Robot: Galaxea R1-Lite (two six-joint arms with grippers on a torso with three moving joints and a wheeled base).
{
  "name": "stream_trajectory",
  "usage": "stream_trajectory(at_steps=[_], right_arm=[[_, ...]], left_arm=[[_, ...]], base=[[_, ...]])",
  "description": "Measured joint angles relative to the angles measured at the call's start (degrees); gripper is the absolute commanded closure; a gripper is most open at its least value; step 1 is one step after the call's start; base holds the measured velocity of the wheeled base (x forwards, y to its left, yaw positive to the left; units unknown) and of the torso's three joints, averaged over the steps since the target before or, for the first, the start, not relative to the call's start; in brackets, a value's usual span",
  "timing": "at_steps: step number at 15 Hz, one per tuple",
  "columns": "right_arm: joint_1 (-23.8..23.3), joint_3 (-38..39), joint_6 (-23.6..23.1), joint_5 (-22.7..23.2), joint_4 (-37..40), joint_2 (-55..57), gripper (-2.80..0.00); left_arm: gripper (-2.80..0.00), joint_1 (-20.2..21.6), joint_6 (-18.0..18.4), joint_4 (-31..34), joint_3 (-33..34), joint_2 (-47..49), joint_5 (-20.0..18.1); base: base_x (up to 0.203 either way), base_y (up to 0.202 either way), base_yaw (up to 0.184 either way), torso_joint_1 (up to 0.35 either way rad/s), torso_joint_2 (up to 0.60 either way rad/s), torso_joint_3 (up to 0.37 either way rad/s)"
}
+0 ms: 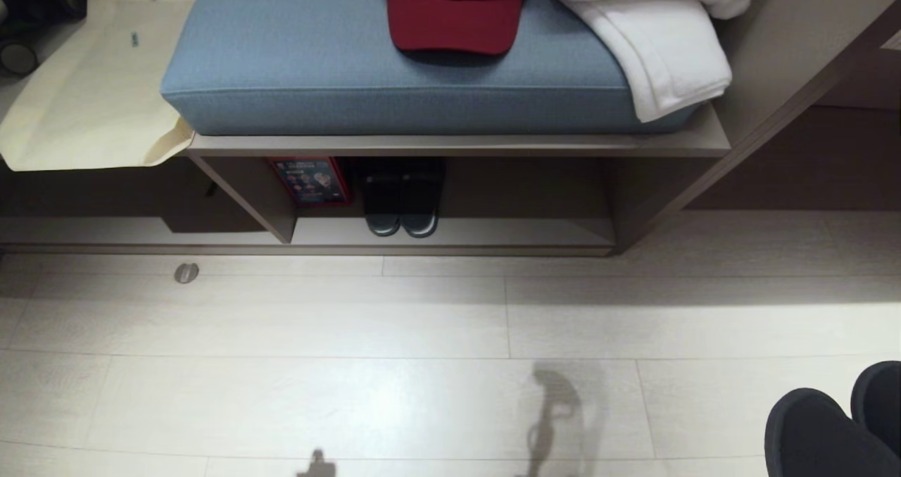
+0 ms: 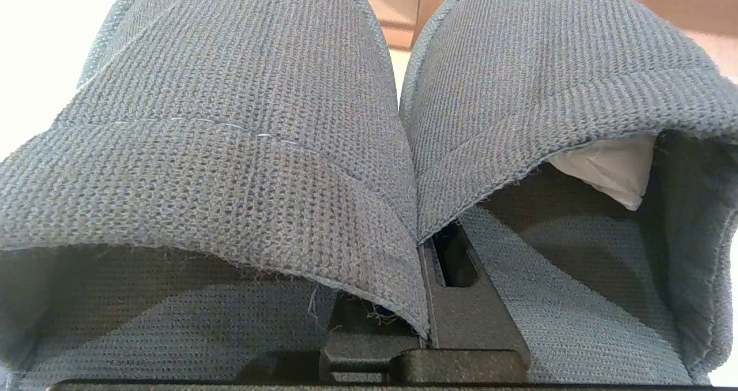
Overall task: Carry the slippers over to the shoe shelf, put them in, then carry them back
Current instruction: Place the slippers on the floor
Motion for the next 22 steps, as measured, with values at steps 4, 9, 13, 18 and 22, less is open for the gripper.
stream_trajectory(at_steps=[4, 9, 13, 18, 22], right_arm=[[0.0, 0.0, 0.0, -0.1, 0.0, 0.0, 0.0], [0.0, 0.0, 0.0, -0.1, 0.0, 0.0, 0.0], [0.0, 0.0, 0.0, -0.1, 0.0, 0.0, 0.0], [0.0, 0.0, 0.1, -0.1, 0.0, 0.0, 0.0], [0.0, 0.0, 0.1, -0.1, 0.0, 0.0, 0.0]], left_arm=[[0.0, 0.0, 0.0, 0.0, 0.0, 0.0, 0.0], [0.0, 0.0, 0.0, 0.0, 0.0, 0.0, 0.0], [0.0, 0.0, 0.0, 0.0, 0.0, 0.0, 0.0], [0.0, 0.0, 0.0, 0.0, 0.0, 0.0, 0.0], [0.0, 0.0, 0.0, 0.0, 0.0, 0.0, 0.0]], base=[[0.0, 0.0, 0.0, 0.003, 0.0, 0.202], [0.0, 0.0, 0.0, 0.001, 0.0, 0.202], [0.0, 0.0, 0.0, 0.003, 0.0, 0.2], [0.0, 0.0, 0.0, 0.003, 0.0, 0.204], [0.0, 0.0, 0.0, 0.004, 0.0, 0.203]])
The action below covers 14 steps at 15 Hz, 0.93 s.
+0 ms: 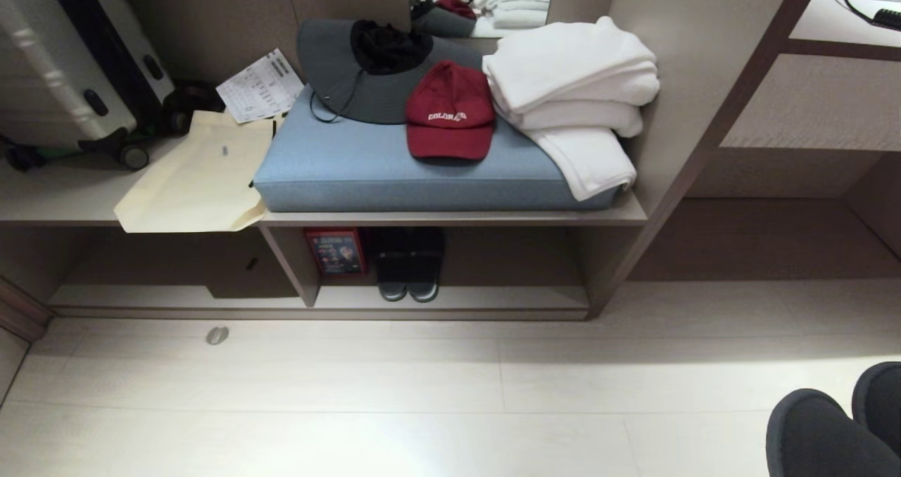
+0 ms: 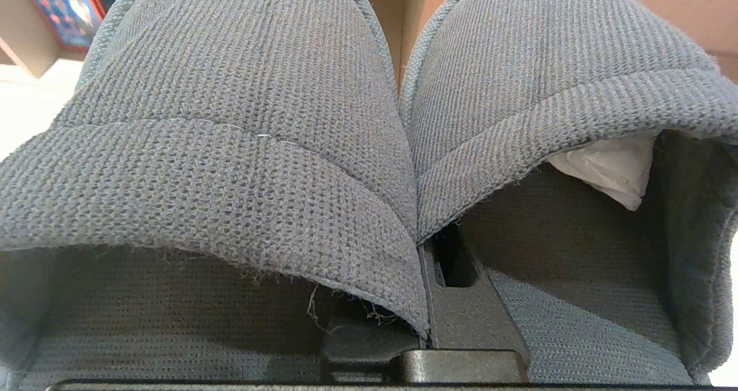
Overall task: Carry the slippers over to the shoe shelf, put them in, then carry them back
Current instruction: Place the slippers on the floor
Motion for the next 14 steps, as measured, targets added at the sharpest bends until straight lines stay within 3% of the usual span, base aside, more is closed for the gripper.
stream_trajectory(at_steps=[14], right_arm=[[0.0, 0.0, 0.1, 0.0, 0.1, 0.0, 0.0]], left_arm=[[0.0, 0.0, 0.0, 0.0, 0.0, 0.0, 0.0]], base=[[0.0, 0.0, 0.0, 0.003, 0.0, 0.202]])
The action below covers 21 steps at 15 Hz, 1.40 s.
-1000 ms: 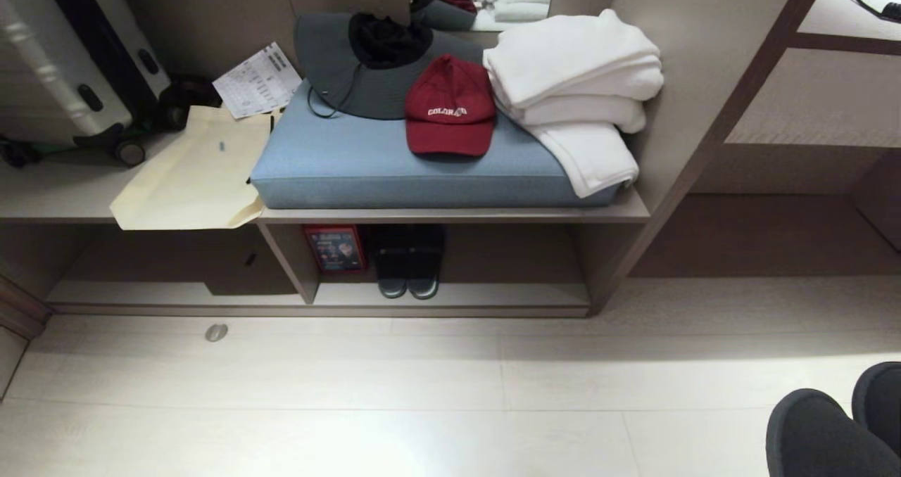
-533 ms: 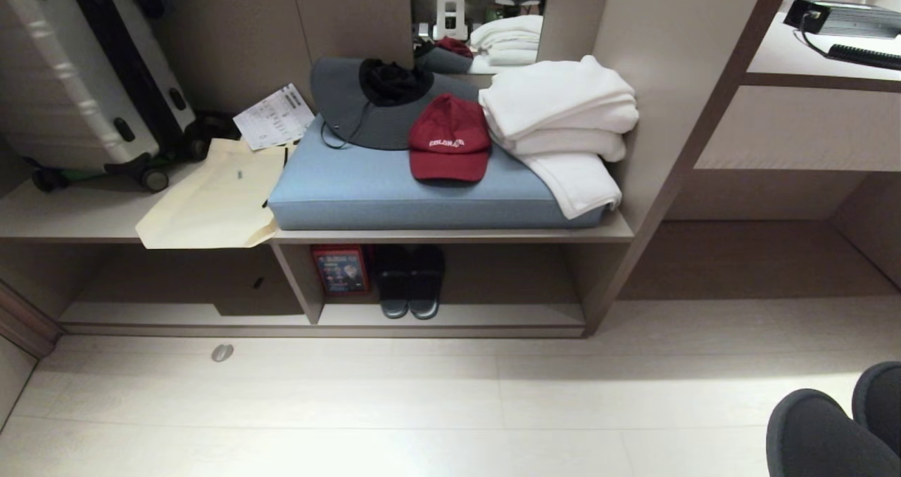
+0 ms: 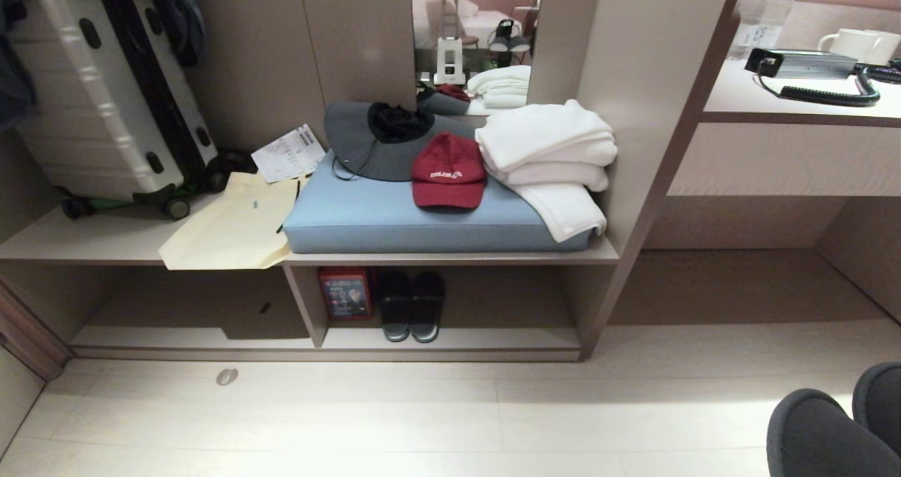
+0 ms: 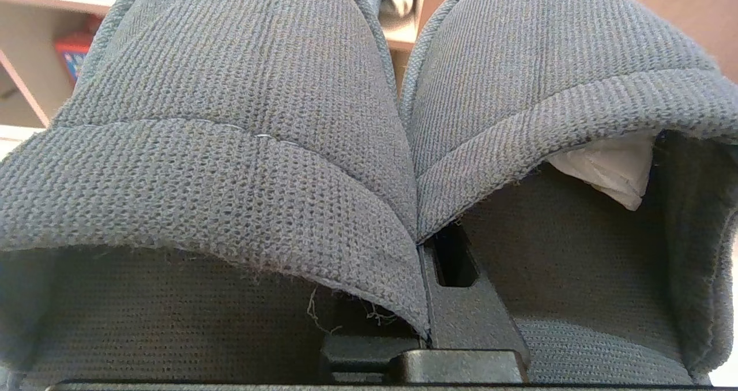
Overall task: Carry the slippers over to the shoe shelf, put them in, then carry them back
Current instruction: Place the slippers on the floor
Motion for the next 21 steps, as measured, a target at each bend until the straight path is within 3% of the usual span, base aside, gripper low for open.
stream_trajectory(at_steps=[15, 21], right_arm=[[0.0, 0.0, -0.3, 0.0, -0.1, 0.0, 0.0], [0.0, 0.0, -0.4, 0.1, -0.1, 0.1, 0.0]], left_arm=[[0.0, 0.0, 0.1, 0.0, 0.0, 0.0, 0.0], [0.0, 0.0, 0.1, 0.0, 0.0, 0.0, 0.0]], base=[[0.0, 0.0, 0.0, 0.001, 0.0, 0.053], [0.002, -0.151, 0.006, 0.002, 0.0, 0.004]])
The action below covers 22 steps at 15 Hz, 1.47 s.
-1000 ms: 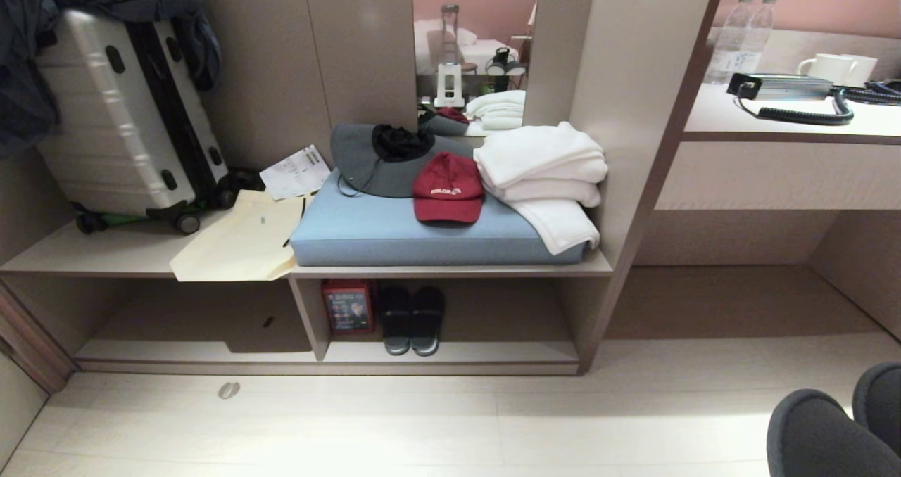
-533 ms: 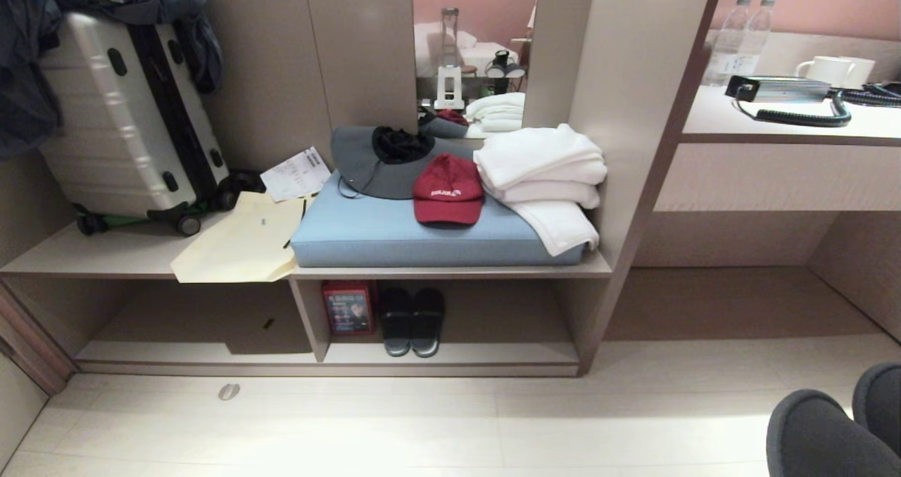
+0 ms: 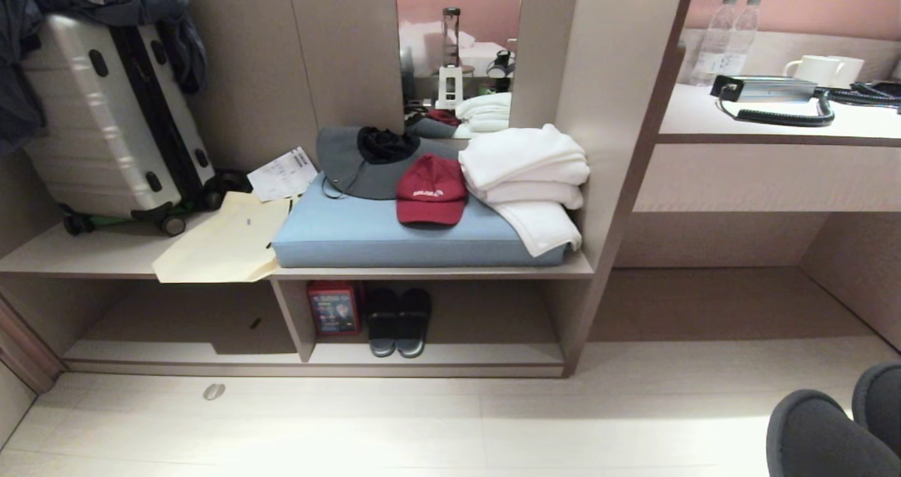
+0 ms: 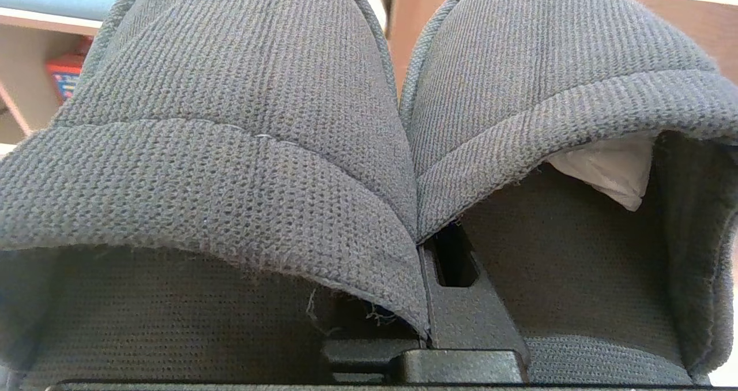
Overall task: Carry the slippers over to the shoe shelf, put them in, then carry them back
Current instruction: Place the slippers on the floor
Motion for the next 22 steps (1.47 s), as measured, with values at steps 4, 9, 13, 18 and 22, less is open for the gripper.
stream_trajectory(at_steps=[4, 9, 13, 18, 22], right_arm=[[0.0, 0.0, 0.0, 0.0, 0.0, 0.0, 0.0], [0.0, 0.0, 0.1, 0.0, 0.0, 0.0, 0.0], [0.0, 0.0, 0.2, 0.0, 0.0, 0.0, 0.0], [0.0, 0.0, 0.3, -0.1, 0.0, 0.0, 0.0], [0.0, 0.0, 0.3, -0.1, 0.1, 0.0, 0.0]], left_arm=[[0.0, 0.0, 0.0, 0.0, 0.0, 0.0, 0.0], [0.0, 0.0, 0.0, 0.0, 0.0, 0.0, 0.0], [0.0, 0.0, 0.0, 0.0, 0.0, 0.0, 0.0], [0.0, 0.0, 0.0, 0.0, 0.0, 0.0, 0.0], [0.0, 0.0, 0.0, 0.0, 0.0, 0.0, 0.0]], base=[[0.0, -0.198, 0.002, 0.004, 0.0, 0.0], [0.0, -0.198, 0.003, 0.003, 0.0, 0.003], [0.0, -0.195, 0.003, 0.002, 0.0, 0.002], [0.0, -0.196, 0.002, 0.002, 0.0, 0.005], [0.0, -0.194, 0.003, 0.004, 0.0, 0.009]])
